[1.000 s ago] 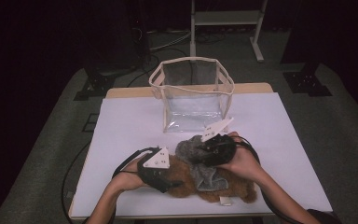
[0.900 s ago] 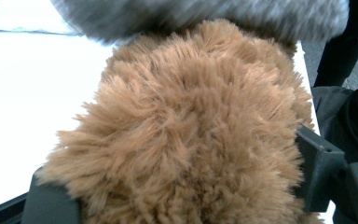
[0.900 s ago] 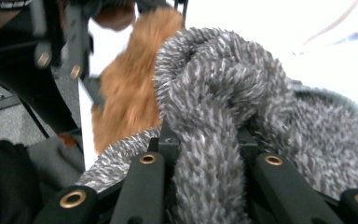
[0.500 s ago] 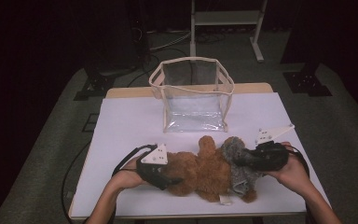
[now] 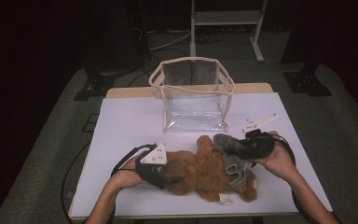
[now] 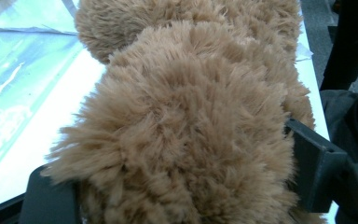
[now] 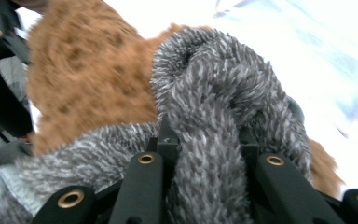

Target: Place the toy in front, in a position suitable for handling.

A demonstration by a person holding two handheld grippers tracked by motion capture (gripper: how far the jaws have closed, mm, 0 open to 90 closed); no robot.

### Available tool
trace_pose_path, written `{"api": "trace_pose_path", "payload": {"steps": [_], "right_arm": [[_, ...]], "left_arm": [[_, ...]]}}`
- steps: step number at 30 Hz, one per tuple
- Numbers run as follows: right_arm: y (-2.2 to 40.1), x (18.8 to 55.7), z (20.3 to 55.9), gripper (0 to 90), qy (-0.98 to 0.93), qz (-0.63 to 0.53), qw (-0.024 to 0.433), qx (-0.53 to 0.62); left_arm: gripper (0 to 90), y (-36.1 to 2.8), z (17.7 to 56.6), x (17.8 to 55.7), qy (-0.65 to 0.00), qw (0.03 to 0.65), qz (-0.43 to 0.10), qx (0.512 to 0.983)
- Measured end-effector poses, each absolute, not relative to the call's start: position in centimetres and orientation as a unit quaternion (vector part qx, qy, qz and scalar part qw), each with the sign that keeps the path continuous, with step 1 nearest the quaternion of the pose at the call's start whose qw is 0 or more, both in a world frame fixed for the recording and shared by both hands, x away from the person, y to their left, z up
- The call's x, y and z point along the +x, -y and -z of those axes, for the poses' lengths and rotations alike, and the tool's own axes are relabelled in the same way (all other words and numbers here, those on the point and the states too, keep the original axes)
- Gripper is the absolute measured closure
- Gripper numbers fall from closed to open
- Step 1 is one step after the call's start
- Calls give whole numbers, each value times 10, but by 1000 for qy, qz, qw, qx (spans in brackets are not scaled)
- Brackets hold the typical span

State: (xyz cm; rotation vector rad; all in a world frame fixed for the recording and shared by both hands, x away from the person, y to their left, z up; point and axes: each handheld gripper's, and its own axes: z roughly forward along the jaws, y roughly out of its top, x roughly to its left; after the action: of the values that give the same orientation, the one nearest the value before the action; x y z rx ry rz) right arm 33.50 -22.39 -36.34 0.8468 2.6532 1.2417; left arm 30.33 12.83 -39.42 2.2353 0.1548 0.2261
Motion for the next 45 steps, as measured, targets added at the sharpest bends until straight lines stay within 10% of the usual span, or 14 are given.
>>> {"api": "trace_pose_path", "payload": {"steps": [13, 27, 45], "right_arm": [[199, 277, 351, 711, -886, -413, 64, 198], [222, 337, 365, 709, -861, -423, 56, 276], [190, 307, 355, 712, -886, -400, 90, 216]], "left_arm": [[201, -133, 391, 310, -80, 447, -84, 887], [247, -157, 386, 309, -102, 451, -113, 880], [304, -152, 404, 316, -118, 440, -113, 883]]}}
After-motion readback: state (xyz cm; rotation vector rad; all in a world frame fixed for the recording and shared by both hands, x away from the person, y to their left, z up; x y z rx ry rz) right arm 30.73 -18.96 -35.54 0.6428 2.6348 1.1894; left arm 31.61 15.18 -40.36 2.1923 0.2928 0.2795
